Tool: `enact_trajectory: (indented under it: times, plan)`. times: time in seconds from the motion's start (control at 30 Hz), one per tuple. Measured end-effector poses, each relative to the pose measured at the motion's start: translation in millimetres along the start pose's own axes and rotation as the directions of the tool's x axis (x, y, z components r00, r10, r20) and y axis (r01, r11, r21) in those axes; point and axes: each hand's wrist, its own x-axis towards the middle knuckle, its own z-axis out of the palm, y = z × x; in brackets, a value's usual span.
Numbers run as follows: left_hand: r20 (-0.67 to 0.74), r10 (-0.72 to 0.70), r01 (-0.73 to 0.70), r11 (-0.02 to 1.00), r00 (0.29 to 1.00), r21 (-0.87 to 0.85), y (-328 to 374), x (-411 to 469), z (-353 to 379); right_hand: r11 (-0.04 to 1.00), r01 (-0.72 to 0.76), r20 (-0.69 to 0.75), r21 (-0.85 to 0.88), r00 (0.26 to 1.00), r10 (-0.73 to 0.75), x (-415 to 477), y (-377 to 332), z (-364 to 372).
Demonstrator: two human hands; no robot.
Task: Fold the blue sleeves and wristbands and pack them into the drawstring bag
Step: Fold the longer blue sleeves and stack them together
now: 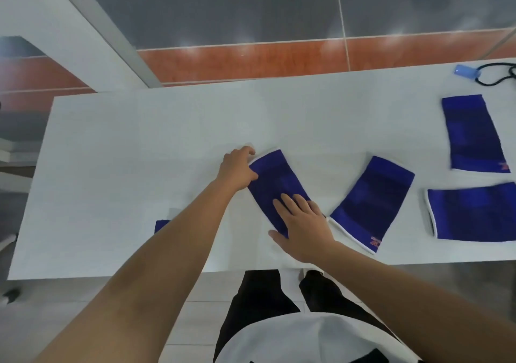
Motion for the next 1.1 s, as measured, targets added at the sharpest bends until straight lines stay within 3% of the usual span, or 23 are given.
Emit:
enact_trajectory:
  times: [0.07,0.2,0.4,0.63,1.1]
  plan:
    - [0.048,-0.053,0.055,0.997,0.997,-0.057,1.8,0.2,-9.5,1.000,0.003,0.002,-0.006,1.000,-0.003,4.8,-0.8,-1.6]
    - [0.056,-0.006,0.018,0.975,0.998,-0.221,11.6,-19.1,-27.0,0.999,0.039,0.020,0.013,0.999,-0.039,18.1,0.0,-6.7]
    - [-0.212,0.147,-0.202,0.943,0.966,-0.266,8.9,-87.8,-2.2,0.996,0.030,-0.021,0.083,0.999,-0.029,-11.9,9.7,-13.5]
    - [-0.240,0.421,-0.452,0.887,0.875,-0.095,0.9,-134.3,70.8,0.997,-0.067,0.022,-0.043,0.997,0.068,-70.8,34.8,22.1]
    - [-0.070,0.459,-0.416,0.851,0.886,0.321,-7.8,-121.4,135.3,0.998,-0.059,0.039,-0.015,0.997,0.060,-72.2,40.4,15.0]
